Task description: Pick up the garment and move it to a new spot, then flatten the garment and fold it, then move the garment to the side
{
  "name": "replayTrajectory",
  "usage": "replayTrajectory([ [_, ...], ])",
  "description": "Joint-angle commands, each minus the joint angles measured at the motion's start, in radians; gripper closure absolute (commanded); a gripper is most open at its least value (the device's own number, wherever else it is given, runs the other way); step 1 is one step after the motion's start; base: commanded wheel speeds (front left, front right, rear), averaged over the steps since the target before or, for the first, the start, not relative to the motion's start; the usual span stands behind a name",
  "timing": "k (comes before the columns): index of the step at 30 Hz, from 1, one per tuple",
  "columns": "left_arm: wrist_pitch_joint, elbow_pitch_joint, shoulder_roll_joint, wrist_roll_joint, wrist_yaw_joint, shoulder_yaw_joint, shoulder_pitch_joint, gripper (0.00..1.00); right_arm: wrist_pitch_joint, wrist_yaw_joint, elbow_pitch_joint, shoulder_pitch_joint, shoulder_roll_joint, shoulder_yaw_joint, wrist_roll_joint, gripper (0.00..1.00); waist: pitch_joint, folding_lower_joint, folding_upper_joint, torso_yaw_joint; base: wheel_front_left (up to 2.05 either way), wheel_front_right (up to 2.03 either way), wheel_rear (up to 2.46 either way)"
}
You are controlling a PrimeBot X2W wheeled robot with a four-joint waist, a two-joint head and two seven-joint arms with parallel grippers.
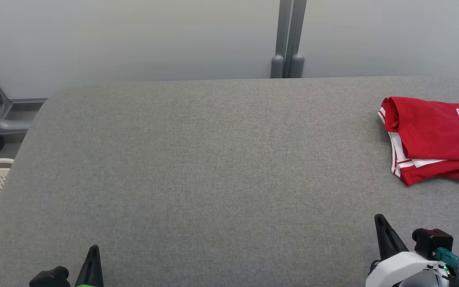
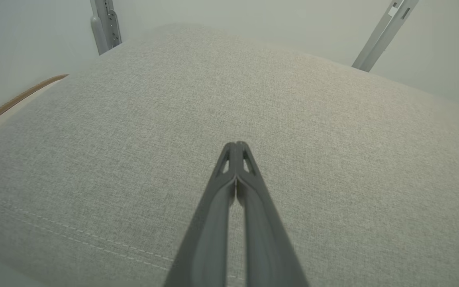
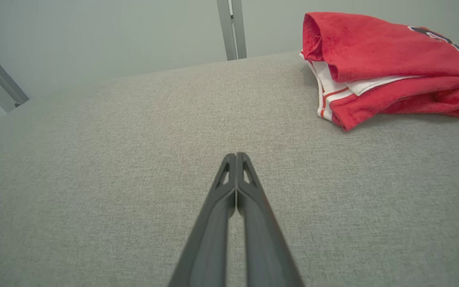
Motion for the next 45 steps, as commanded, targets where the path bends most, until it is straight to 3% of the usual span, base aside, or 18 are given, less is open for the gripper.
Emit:
replayTrajectory([
  [1, 0.015, -0.019, 0.003, -0.04, -0.009, 0.02, -0.015, 1.0, 0.006, 0.0, -0.018, -0.015, -0.003, -0.004, 0.057, 1.0, 0.001, 0.0, 0.0, -0.001, 0.0, 0.0, 0.0],
  [22, 0.136, -0.054, -0.041, -0.313, -0.056, 0.11, -0.06, 1.0, 0.045, 0.0, -0.071, -0.012, -0.008, -0.001, 0.435, 1.0, 0.007, 0.0, 0.0, -0.006, 0.0, 0.0, 0.0],
  [45, 0.237, -0.081, -0.078, -0.538, -0.096, 0.184, -0.097, 1.0, 0.08, 0.0, -0.11, -0.013, -0.011, -0.001, 0.745, 1.0, 0.014, 0.0, 0.0, -0.011, 0.0, 0.0, 0.0],
])
